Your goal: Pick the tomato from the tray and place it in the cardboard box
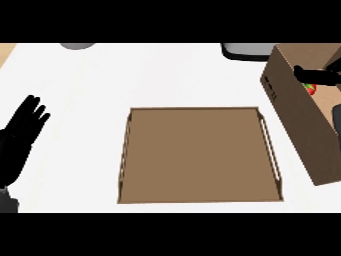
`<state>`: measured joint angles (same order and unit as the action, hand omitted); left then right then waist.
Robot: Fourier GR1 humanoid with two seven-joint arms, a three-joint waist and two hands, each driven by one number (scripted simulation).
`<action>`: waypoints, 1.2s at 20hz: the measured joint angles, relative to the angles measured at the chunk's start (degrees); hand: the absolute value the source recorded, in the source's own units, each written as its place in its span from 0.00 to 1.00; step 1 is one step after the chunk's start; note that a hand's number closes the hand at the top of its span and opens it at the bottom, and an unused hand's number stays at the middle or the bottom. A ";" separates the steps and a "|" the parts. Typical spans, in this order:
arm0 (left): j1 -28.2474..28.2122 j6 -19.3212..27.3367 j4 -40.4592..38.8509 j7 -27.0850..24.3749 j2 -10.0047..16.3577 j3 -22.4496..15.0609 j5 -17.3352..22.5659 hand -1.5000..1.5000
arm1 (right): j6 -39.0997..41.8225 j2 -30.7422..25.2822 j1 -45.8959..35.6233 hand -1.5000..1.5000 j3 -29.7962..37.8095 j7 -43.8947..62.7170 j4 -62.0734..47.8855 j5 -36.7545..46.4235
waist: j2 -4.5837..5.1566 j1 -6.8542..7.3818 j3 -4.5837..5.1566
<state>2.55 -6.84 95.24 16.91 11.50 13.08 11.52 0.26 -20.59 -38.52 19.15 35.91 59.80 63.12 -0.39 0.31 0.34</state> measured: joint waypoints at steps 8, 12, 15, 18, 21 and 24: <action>0.11 -0.50 0.23 0.81 0.46 0.54 0.60 0.50 | -8.44 2.37 2.55 0.00 1.71 -6.68 1.61 -5.26 | 0.30 -0.05 -0.32; -0.39 -0.42 0.21 0.49 -0.02 0.28 0.38 0.50 | -17.19 4.57 3.82 0.00 5.96 -9.28 5.84 -9.81 | 0.28 -0.42 -0.39; -0.21 -0.58 -0.24 0.12 0.21 0.66 0.48 0.50 | -20.55 5.22 4.75 0.00 9.21 -10.71 9.95 -14.38 | 0.22 -0.75 -0.38; -0.73 -0.71 0.01 0.03 -0.01 0.61 0.56 0.50 | -20.84 4.55 7.94 0.00 12.16 -12.37 14.68 -19.44 | 0.18 -0.88 -0.37; -1.09 -0.27 0.10 -0.32 -0.66 -0.09 -0.38 0.50 | -19.13 3.44 11.57 0.00 14.37 -11.93 20.38 -23.76 | 0.17 -0.95 -0.35; -1.00 -0.39 -0.33 -0.68 -0.27 0.53 -0.39 0.50 | -17.44 2.42 15.48 0.00 17.33 -12.66 24.44 -29.10 | 0.19 -0.91 -0.33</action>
<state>1.56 -7.23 94.91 16.24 11.23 13.60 11.13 -17.18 -18.17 -23.03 36.48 23.25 84.24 34.03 -0.20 -0.61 0.01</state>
